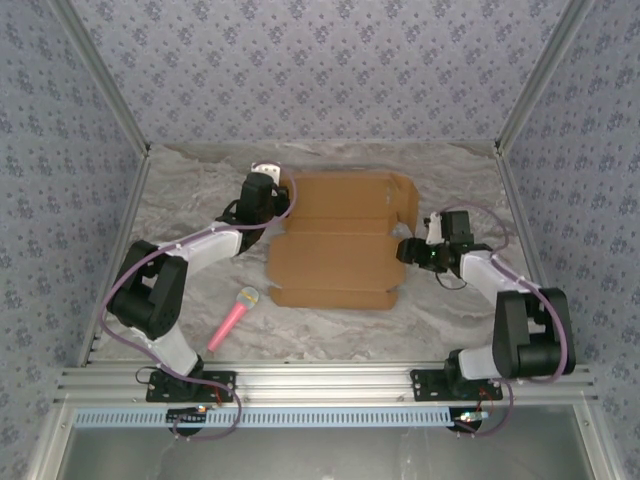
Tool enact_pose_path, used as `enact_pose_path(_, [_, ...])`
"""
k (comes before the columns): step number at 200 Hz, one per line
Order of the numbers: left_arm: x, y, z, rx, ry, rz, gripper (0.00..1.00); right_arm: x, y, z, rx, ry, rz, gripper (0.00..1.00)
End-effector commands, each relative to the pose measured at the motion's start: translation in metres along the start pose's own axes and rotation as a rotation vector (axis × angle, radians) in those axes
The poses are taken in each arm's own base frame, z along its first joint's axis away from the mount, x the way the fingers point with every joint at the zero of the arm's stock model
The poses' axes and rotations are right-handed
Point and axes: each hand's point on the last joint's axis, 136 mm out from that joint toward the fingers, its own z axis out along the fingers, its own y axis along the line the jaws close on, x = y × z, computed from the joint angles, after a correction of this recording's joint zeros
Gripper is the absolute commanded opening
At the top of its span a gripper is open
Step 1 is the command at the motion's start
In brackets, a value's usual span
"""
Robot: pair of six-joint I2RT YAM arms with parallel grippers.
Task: Fold the paper box
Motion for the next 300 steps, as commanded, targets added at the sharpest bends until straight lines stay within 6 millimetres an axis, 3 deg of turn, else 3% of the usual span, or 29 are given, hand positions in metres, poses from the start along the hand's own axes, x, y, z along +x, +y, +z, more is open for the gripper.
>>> enact_pose_path(1, [-0.024, -0.005, -0.002, 0.018, -0.057, -0.015, 0.0, -0.025, 0.016, -0.033, -0.026, -0.076, -0.078, 0.68])
enact_pose_path(26, [-0.024, -0.005, -0.002, 0.018, -0.056, -0.014, 0.0, -0.04, 0.018, -0.062, -0.018, -0.142, -0.093, 0.68])
enact_pose_path(46, [-0.024, -0.005, -0.003, 0.021, -0.058, -0.016, 0.0, -0.056, 0.006, -0.082, 0.021, -0.211, -0.061, 0.67])
enact_pose_path(82, [-0.024, -0.007, -0.003, 0.03, -0.058, -0.022, 0.0, -0.083, -0.009, -0.097, 0.056, -0.29, -0.019, 0.63])
enact_pose_path(108, [-0.026, -0.006, -0.004, 0.028, -0.061, -0.023, 0.0, -0.094, -0.017, -0.087, 0.069, -0.278, -0.021, 0.62])
enact_pose_path(149, [-0.025, -0.007, -0.003, 0.029, -0.058, -0.026, 0.0, -0.089, 0.017, -0.051, -0.087, -0.195, -0.099, 0.61])
enact_pose_path(215, [-0.026, -0.009, -0.003, 0.036, -0.06, -0.03, 0.0, -0.07, 0.061, -0.025, -0.205, -0.13, -0.24, 0.66])
enact_pose_path(300, [-0.027, -0.01, -0.006, 0.043, -0.06, -0.023, 0.0, -0.102, 0.083, -0.012, -0.209, -0.217, -0.437, 0.66])
